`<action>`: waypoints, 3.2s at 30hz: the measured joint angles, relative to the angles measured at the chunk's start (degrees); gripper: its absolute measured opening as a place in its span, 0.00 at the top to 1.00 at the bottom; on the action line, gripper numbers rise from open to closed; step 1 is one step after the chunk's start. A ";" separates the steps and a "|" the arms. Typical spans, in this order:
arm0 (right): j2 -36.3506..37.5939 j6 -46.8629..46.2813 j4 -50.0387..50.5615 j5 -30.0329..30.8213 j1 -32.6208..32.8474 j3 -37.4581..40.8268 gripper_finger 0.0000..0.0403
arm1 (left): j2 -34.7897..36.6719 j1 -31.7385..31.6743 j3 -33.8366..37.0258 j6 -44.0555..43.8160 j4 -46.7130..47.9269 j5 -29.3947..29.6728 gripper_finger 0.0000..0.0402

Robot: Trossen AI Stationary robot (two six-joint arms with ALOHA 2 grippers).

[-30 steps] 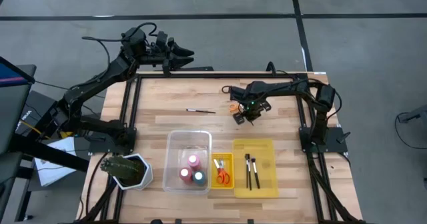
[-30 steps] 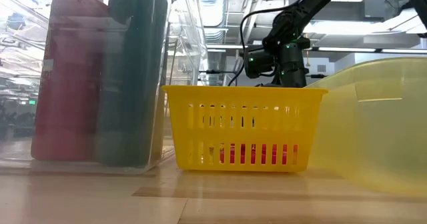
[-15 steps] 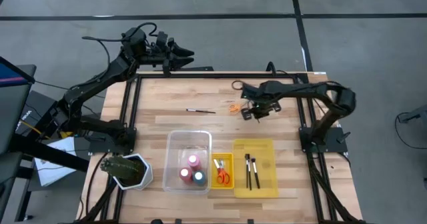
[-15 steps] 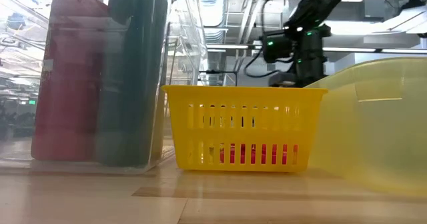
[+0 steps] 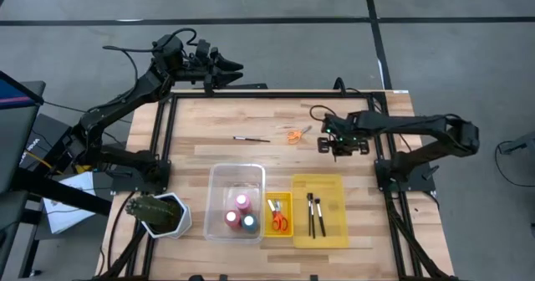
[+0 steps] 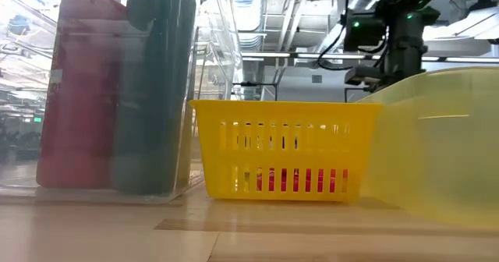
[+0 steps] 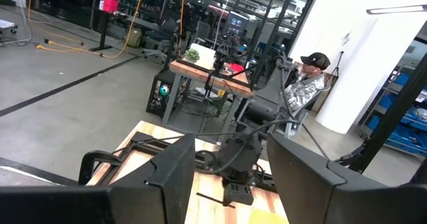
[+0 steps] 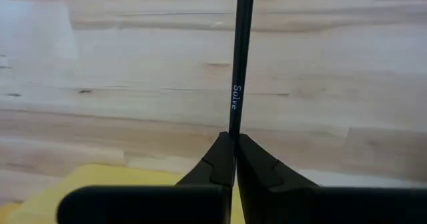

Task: Pick & Place Paint Supplies
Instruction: Put the black paint brush into the right yellow bin

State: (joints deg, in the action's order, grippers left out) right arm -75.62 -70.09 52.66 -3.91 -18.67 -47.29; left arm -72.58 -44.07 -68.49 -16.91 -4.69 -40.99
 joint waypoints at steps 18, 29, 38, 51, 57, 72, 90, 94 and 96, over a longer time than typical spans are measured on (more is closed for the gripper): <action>7.46 -28.55 0.51 4.24 19.49 -0.16 1.00 | 0.00 0.00 0.00 0.13 2.74 0.00 0.55; 3.66 -43.43 1.57 8.92 32.08 -8.10 1.00 | 0.00 -0.04 0.00 0.49 3.89 0.00 0.55; -1.61 -48.01 5.74 9.56 39.59 -18.14 1.00 | 0.00 -0.02 0.00 1.76 3.87 0.00 0.55; -2.36 -51.47 5.57 8.89 51.68 -20.15 1.00 | 0.00 1.24 0.00 -8.39 2.25 0.04 0.55; -2.36 -54.23 4.52 11.79 58.68 -20.15 1.00 | 0.17 6.26 0.00 -9.07 -1.23 0.03 0.55; -7.41 -61.98 -3.58 19.63 67.75 -20.15 1.00 | 0.22 19.60 0.00 -5.64 -9.60 3.80 0.55; -15.73 -63.04 0.05 18.84 62.76 -32.42 1.00 | 0.22 19.58 0.00 -5.62 -8.13 3.22 0.55; -17.64 -60.48 4.62 17.84 60.84 -37.25 1.00 | 0.22 19.58 0.00 -4.10 -6.02 3.20 0.55; -18.86 -58.94 5.99 16.07 59.77 -37.85 1.00 | 0.22 19.58 0.00 -2.92 -5.23 3.21 0.55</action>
State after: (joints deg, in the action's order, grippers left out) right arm -94.48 -129.03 58.65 12.16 41.10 -85.15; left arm -72.36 -24.49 -68.49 -19.82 -9.92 -37.78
